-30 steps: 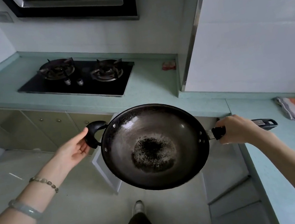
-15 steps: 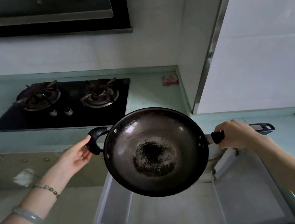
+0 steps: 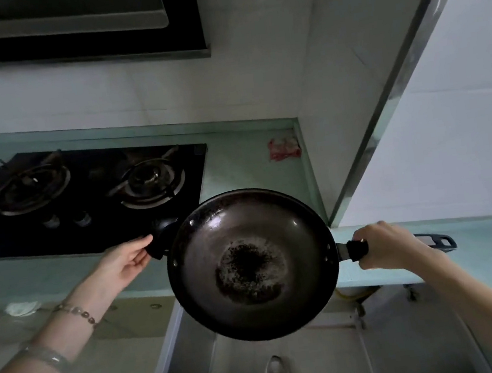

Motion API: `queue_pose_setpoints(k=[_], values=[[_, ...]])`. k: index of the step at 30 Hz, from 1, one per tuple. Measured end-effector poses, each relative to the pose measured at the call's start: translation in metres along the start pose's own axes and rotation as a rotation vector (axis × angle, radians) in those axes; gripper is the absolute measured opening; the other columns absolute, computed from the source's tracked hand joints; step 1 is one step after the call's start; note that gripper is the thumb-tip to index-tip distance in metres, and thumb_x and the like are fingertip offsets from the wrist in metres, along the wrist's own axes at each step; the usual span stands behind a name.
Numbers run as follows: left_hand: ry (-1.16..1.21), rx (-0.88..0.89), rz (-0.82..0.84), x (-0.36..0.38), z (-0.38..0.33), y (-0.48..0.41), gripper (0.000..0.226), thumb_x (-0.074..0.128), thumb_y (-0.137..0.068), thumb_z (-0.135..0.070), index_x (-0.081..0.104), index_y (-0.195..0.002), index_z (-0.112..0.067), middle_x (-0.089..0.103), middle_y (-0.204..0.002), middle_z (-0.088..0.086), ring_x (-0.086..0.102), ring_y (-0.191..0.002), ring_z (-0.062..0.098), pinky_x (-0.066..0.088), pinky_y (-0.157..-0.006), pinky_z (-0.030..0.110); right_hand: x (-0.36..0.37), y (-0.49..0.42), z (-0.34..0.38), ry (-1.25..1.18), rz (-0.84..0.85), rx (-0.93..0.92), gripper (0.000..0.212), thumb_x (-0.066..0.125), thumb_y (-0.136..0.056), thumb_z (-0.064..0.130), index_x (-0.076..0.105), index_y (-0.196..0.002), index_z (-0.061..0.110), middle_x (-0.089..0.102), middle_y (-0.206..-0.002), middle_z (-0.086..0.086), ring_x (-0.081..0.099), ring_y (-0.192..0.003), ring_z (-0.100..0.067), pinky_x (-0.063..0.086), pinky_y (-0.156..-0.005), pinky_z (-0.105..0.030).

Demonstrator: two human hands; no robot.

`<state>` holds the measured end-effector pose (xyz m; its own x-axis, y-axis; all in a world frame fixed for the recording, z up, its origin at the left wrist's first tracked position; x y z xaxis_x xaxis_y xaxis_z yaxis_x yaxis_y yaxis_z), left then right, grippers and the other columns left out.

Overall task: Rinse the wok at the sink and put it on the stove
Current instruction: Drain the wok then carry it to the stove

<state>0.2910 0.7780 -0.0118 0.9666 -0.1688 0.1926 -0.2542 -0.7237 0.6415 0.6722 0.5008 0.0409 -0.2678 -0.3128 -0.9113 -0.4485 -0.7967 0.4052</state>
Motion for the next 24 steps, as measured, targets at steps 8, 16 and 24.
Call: queue_pose_setpoints(k=[8, 16, 24], values=[[-0.051, 0.071, -0.002, 0.051, -0.038, -0.067, 0.014, 0.056, -0.091, -0.002, 0.061, -0.093, -0.016, 0.063, -0.098, -0.003, 0.057, -0.098, 0.009, 0.035, -0.104, 0.028, 0.006, -0.044, -0.016, -0.043, 0.009, 0.031, 0.023, 0.058, -0.067, 0.021, 0.064, -0.089, 0.024, 0.063, -0.075, 0.003, 0.060, -0.070, -0.017, 0.041, -0.050, -0.025], [-0.118, 0.095, 0.057, 0.110, -0.081, -0.151, 0.018, 0.054, -0.093, -0.003, 0.059, -0.090, -0.021, 0.070, -0.081, -0.008, 0.057, -0.085, 0.007, 0.039, -0.100, 0.030, 0.032, -0.068, -0.001, -0.212, 0.007, 0.128, 0.013, 0.058, -0.073, 0.024, 0.061, -0.084, 0.017, 0.063, -0.079, -0.002, 0.061, -0.073, -0.023, 0.045, -0.055, -0.030], [-0.259, 0.061, 0.143, 0.166, -0.120, -0.235, 0.020, 0.053, -0.093, -0.002, 0.056, -0.084, -0.019, 0.068, -0.071, -0.009, 0.055, -0.078, 0.005, 0.042, -0.077, 0.023, 0.028, -0.104, 0.025, -0.351, 0.002, 0.249, 0.024, 0.060, -0.075, 0.021, 0.044, -0.058, 0.029, 0.054, -0.062, 0.000, 0.051, -0.057, -0.019, 0.033, -0.042, -0.021]])
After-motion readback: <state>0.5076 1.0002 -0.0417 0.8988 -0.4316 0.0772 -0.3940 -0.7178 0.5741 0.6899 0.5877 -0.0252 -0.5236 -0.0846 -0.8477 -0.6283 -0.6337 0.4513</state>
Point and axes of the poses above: each hand's wrist, its own y-axis away from the middle knuckle, its own x-axis out of the palm, z = x × y, the point moved 9 cm from there along -y, towards the middle knuckle
